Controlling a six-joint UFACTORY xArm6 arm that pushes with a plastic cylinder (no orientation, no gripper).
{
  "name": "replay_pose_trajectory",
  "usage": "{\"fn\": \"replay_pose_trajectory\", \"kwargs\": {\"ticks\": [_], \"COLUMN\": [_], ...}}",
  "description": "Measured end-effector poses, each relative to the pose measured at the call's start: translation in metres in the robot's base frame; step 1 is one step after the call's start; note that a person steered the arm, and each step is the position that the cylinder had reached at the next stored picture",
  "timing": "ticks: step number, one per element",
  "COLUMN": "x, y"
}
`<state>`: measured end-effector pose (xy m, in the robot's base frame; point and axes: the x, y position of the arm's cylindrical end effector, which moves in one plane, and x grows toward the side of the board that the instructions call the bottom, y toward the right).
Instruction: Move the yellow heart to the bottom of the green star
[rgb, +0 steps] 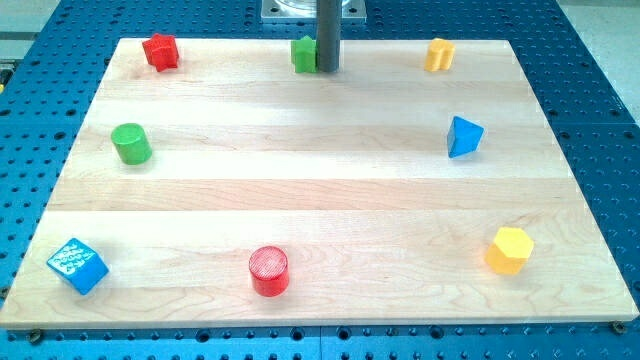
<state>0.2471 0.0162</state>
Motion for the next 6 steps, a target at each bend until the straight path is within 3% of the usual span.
{"fn": "replay_pose_trajectory", "kwargs": {"ticks": [1,2,3,4,5,6], "x": [0.0,0.053,0.061,0.041,-0.017,-0.001], "y": [0.0,0.066,0.135,0.194,0.199,0.144]}}
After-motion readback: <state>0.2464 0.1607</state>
